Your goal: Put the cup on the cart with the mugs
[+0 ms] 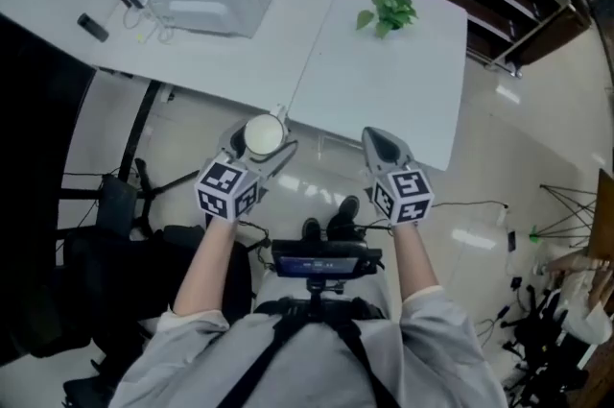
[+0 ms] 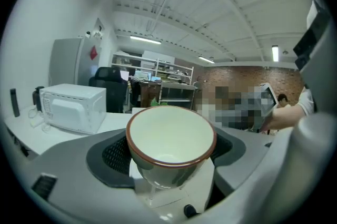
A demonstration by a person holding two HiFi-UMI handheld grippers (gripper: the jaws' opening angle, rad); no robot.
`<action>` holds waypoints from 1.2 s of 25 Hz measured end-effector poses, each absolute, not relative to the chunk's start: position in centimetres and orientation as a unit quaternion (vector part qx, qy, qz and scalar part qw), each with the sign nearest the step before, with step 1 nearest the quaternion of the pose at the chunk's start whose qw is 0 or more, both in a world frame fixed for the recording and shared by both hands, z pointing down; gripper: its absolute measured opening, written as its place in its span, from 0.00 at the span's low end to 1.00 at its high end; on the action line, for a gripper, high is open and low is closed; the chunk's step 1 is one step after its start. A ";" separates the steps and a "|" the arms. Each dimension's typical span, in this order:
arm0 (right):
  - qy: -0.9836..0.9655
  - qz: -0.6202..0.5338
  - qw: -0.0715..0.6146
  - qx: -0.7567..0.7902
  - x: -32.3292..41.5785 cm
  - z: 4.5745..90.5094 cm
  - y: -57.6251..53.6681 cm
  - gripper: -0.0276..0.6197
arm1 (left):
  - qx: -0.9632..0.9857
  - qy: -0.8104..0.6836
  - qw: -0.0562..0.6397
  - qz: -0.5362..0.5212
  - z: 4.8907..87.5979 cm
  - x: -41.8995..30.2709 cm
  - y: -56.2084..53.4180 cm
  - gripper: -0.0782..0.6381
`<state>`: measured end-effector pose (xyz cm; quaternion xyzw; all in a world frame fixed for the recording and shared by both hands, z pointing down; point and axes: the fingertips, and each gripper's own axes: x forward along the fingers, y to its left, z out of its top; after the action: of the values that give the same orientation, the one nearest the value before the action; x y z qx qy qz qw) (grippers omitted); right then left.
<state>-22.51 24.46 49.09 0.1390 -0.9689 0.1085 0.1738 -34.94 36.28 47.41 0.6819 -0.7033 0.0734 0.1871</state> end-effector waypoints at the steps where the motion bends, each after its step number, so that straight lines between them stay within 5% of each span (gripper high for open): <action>1: -0.965 0.110 0.174 0.160 -20.6 49.0 23.6 0.05 | 0.694 -0.691 0.187 0.073 47.5 -33.6 35.2 0.68; 18: -0.907 0.135 0.126 0.378 11.4 47.8 12.4 0.05 | 0.822 -0.537 0.161 0.097 47.1 -6.3 18.7 0.68; 30: -0.892 0.144 0.115 0.412 25.9 48.0 7.9 0.05 | 0.857 -0.478 0.156 0.115 47.5 10.6 11.2 0.68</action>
<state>25.90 7.86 47.96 0.4123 -0.8922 0.1440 0.1152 10.60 11.20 47.52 0.8567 -0.4777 0.1153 0.1564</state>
